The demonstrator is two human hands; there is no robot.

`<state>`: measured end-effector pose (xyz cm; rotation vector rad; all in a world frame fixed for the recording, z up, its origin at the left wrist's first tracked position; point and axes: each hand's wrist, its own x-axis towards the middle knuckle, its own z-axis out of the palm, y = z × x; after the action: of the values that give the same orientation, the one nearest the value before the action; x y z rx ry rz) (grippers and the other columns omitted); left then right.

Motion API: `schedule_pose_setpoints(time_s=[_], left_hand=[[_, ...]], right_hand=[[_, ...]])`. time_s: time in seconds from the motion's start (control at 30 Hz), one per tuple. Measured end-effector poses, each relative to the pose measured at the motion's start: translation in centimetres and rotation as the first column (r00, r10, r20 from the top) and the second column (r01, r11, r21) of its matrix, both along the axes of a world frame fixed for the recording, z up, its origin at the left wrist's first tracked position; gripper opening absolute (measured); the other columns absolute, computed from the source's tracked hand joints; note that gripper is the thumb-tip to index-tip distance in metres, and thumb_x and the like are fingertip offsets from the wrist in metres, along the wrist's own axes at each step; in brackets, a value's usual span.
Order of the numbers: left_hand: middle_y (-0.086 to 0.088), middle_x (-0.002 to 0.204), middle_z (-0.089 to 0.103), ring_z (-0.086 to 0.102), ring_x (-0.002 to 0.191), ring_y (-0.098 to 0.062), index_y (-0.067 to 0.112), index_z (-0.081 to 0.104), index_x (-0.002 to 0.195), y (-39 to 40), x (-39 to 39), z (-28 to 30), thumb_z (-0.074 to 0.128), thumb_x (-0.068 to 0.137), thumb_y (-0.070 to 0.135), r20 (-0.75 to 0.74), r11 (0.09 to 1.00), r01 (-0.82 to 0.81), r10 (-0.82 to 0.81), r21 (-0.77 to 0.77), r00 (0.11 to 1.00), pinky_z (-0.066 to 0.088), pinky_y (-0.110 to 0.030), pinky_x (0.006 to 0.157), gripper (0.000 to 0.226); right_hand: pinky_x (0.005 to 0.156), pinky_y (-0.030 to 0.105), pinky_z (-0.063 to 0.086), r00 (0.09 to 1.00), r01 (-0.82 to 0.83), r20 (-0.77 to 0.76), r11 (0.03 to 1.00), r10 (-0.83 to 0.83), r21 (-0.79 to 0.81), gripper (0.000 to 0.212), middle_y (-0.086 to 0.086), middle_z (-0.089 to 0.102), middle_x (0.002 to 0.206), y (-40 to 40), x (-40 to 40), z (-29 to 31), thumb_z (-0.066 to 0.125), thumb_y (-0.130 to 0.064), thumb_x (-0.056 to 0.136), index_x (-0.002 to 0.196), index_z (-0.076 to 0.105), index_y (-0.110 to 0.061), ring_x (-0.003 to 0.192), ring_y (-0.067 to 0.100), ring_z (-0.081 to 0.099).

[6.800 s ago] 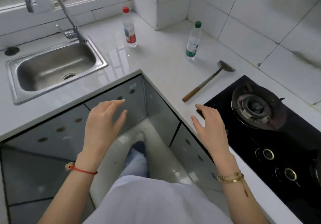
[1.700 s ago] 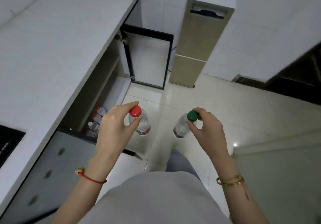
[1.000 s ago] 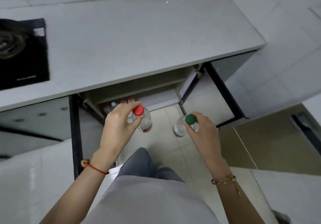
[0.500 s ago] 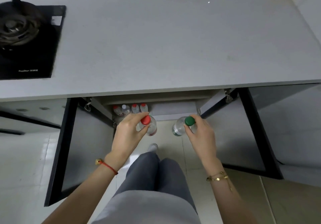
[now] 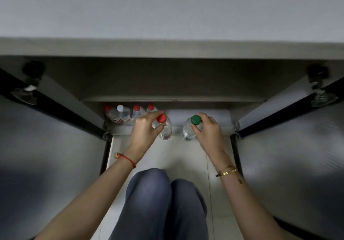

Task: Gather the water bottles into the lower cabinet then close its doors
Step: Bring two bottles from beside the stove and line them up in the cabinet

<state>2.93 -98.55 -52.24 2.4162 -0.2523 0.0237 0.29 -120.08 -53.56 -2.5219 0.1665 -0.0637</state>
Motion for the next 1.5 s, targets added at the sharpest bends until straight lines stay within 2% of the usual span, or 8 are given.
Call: schedule_pose_setpoints(time_s=[0.23,0.43,0.67,0.97,1.1,1.23,1.37,1.5], left_hand=[[-0.009,0.108,0.074,0.067,0.095,-0.024,0.009,0.068,0.120,-1.4,5.2,-12.9,0.072,0.086,0.012,0.031,0.998,0.043,-0.045,0.038,0.999,0.047,-0.024,0.082,0.035],[-0.008,0.107,0.075,0.066,0.097,-0.028,0.011,0.069,0.118,-2.1,9.0,-18.3,0.072,0.082,0.013,0.085,0.997,0.008,-0.014,0.072,0.996,0.043,-0.028,0.081,0.036],[-0.012,0.106,0.073,0.068,0.094,-0.028,0.014,0.068,0.120,-2.9,11.2,-20.3,0.074,0.083,0.017,0.053,0.995,-0.046,0.041,0.093,0.998,0.057,-0.040,0.083,0.038],[-0.013,0.116,0.071,0.068,0.101,-0.028,0.012,0.066,0.124,-3.8,11.7,-21.7,0.073,0.085,0.013,0.006,0.995,-0.044,0.043,0.087,0.999,0.054,-0.033,0.087,0.041],[-0.013,0.114,0.071,0.067,0.100,-0.028,0.011,0.066,0.123,-3.8,11.4,-21.8,0.073,0.084,0.010,0.022,0.996,-0.045,0.043,0.083,0.999,0.053,-0.032,0.086,0.040],[-0.014,0.115,0.071,0.066,0.103,-0.031,0.009,0.064,0.125,-3.5,10.7,-21.8,0.073,0.083,0.008,0.048,0.996,-0.028,0.024,0.087,0.999,0.053,-0.035,0.088,0.043],[-0.014,0.126,0.066,0.063,0.114,-0.030,0.007,0.057,0.133,-2.9,9.9,-20.9,0.072,0.083,0.007,0.053,0.994,-0.006,0.000,0.107,0.999,0.052,-0.035,0.095,0.052],[-0.009,0.122,0.067,0.064,0.108,-0.027,0.011,0.058,0.131,-1.6,7.9,-19.4,0.067,0.088,0.016,0.158,0.985,-0.001,-0.026,0.170,0.987,0.057,-0.038,0.082,0.044]], right_hand=[[0.080,0.031,0.052,0.996,-0.055,0.073,0.998,0.055,-0.006,0.036,0.012,0.067,0.102,-0.5,5.6,-12.9,0.072,-0.016,0.083,0.116,0.060,-0.010,0.093,0.026,0.065],[0.071,0.034,0.051,0.994,-0.075,0.080,0.997,0.076,-0.016,0.034,0.015,0.064,0.098,-0.5,9.7,-18.3,0.070,-0.019,0.084,0.115,0.059,-0.012,0.085,0.031,0.064],[0.073,0.038,0.055,0.995,-0.085,0.047,0.996,0.087,-0.031,0.035,0.017,0.065,0.098,-0.1,12.5,-19.8,0.072,-0.022,0.084,0.115,0.060,-0.010,0.086,0.033,0.064],[0.073,0.032,0.053,0.996,-0.090,0.015,0.995,0.090,-0.047,0.035,0.015,0.064,0.103,0.5,12.6,-20.7,0.070,-0.021,0.086,0.117,0.058,-0.012,0.088,0.030,0.065],[0.073,0.035,0.053,0.995,-0.100,0.007,0.994,0.100,-0.044,0.035,0.015,0.063,0.104,0.7,12.4,-20.7,0.070,-0.022,0.086,0.117,0.055,-0.012,0.089,0.032,0.064],[0.077,0.036,0.053,0.995,-0.097,-0.013,0.995,0.097,-0.008,0.042,0.014,0.064,0.108,0.3,11.8,-20.8,0.072,-0.027,0.084,0.120,0.055,-0.015,0.096,0.031,0.062],[0.084,0.032,0.048,0.995,-0.099,0.002,0.995,0.099,-0.023,0.041,0.010,0.064,0.116,-1.0,10.2,-20.3,0.068,-0.028,0.087,0.124,0.056,-0.014,0.107,0.026,0.058],[0.085,0.033,0.047,0.994,-0.084,0.072,0.995,0.088,-0.047,0.032,0.009,0.065,0.116,-2.6,7.5,-19.1,0.063,-0.023,0.091,0.121,0.060,-0.013,0.109,0.026,0.056]])
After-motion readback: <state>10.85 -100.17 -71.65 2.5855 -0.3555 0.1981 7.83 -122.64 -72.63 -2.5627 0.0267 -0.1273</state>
